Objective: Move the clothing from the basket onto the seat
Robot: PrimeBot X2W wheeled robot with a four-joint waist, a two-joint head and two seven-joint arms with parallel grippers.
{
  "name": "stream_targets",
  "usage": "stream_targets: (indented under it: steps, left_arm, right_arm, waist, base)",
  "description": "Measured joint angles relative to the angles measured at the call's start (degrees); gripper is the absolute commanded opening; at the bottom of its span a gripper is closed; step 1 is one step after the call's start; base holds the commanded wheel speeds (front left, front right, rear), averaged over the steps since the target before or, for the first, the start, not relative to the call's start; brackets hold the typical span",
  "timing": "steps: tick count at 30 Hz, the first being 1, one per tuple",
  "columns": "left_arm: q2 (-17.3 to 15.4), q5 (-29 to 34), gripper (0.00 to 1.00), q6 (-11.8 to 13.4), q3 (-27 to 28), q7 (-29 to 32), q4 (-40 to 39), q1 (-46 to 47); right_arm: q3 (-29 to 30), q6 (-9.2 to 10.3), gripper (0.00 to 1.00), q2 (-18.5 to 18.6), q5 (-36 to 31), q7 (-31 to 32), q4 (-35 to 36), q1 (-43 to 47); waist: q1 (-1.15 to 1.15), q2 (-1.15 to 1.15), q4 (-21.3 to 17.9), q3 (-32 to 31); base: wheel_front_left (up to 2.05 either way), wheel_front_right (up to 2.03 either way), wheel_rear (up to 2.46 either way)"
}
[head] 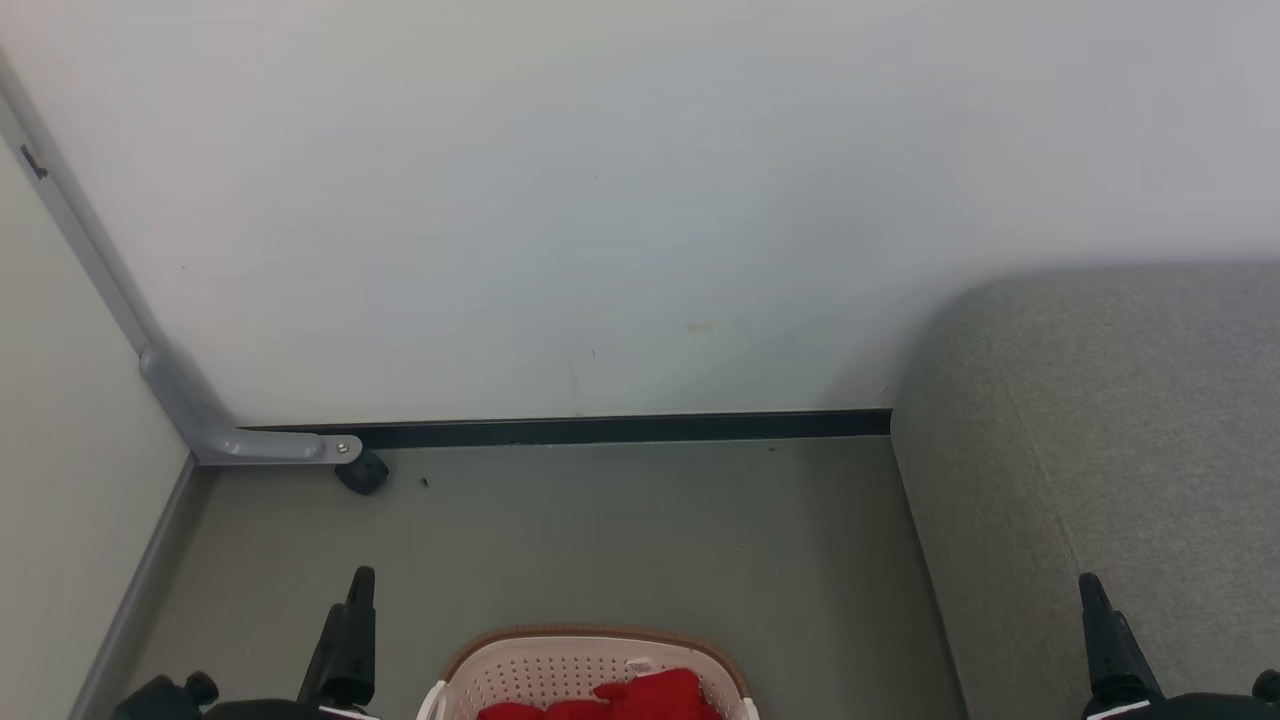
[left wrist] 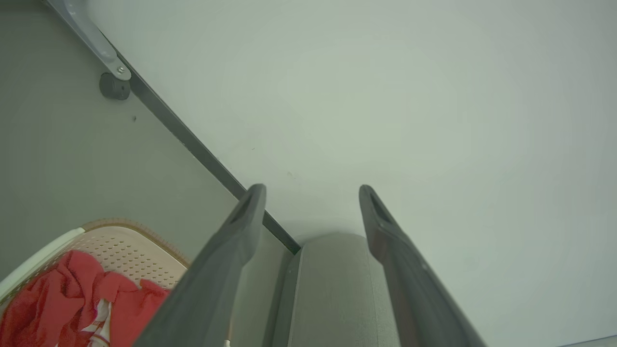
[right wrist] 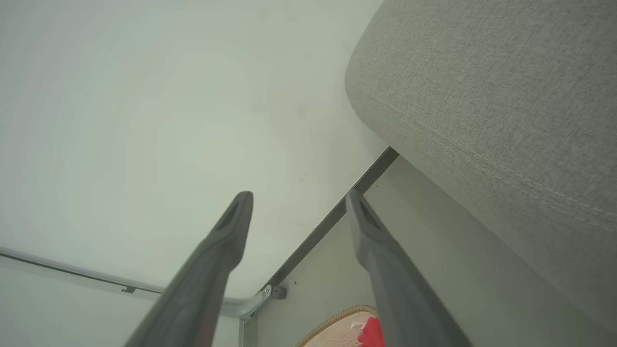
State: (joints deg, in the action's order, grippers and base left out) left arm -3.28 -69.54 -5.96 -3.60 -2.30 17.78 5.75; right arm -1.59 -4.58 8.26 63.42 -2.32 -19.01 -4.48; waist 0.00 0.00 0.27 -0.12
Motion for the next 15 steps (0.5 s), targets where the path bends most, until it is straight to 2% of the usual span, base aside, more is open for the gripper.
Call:
stream_targets:
  steps: [15]
  left_arm:
    - [-1.0,15.5,1.00,2.0,-4.6,-3.3,-0.1,0.1]
  right_arm:
    - [-6.3,2.64,1.00,3.1,-15.7,-3.3,-0.8,-1.1]
  waist:
    - [0.00,0.00,0.0,-0.6]
  base:
    - [0.00,0.00,0.00]
